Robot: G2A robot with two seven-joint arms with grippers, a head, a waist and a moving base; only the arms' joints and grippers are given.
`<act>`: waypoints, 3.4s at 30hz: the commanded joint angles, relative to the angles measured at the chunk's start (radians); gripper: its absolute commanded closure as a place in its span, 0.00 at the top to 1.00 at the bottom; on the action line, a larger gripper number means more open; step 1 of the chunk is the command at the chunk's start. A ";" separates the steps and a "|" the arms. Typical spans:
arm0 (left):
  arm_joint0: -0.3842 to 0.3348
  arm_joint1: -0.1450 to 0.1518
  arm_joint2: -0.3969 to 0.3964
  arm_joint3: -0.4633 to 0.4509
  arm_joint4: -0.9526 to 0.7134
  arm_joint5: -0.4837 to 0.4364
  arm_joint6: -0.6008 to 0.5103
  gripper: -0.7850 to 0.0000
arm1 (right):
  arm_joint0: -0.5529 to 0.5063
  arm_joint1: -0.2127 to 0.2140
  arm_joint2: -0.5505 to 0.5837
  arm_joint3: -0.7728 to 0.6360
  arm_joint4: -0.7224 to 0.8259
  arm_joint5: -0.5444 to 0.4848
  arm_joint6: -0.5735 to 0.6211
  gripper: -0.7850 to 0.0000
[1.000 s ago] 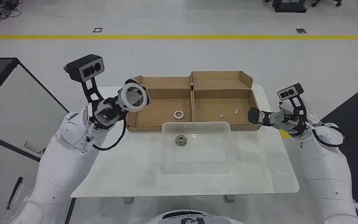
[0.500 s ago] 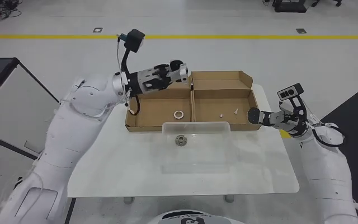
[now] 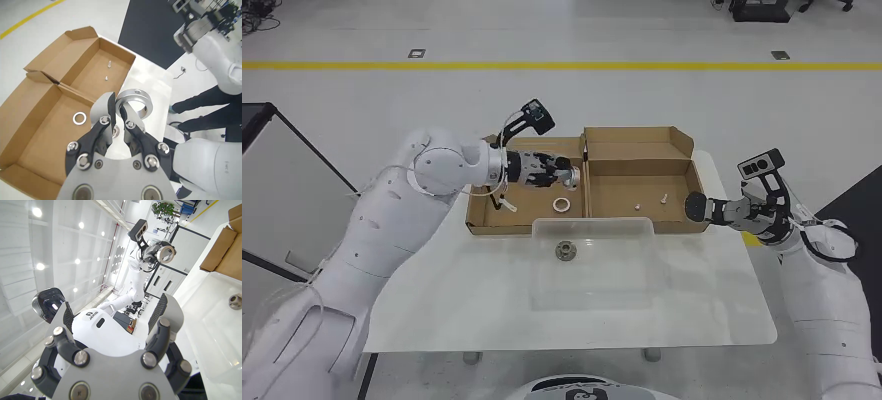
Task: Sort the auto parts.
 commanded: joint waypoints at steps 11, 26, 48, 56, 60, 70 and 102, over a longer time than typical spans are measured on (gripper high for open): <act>-0.167 -0.082 0.202 0.227 0.190 0.032 -0.033 0.00 | 0.000 0.000 0.000 0.000 0.000 0.000 0.000 1.00; -0.262 -0.203 0.377 0.586 0.305 0.052 -0.020 0.00 | 0.000 0.000 0.000 0.000 0.000 0.000 0.000 1.00; -0.309 -0.403 0.527 0.949 0.464 -0.018 0.101 0.00 | 0.000 0.000 0.000 0.000 0.000 0.000 0.000 1.00; -0.322 -0.452 0.542 1.058 0.504 -0.039 0.147 0.00 | 0.000 0.000 0.000 0.000 0.000 0.000 0.000 1.00; -0.326 -0.472 0.545 1.098 0.516 -0.045 0.152 0.00 | 0.000 0.000 0.000 0.000 0.000 0.000 0.000 1.00; -0.325 -0.507 0.545 1.168 0.538 -0.059 0.182 0.10 | 0.000 0.000 0.000 0.000 0.000 0.000 0.000 1.00; -0.462 -0.506 0.421 1.162 0.383 -0.282 0.138 1.00 | 0.000 0.000 0.000 0.000 0.000 0.000 0.000 1.00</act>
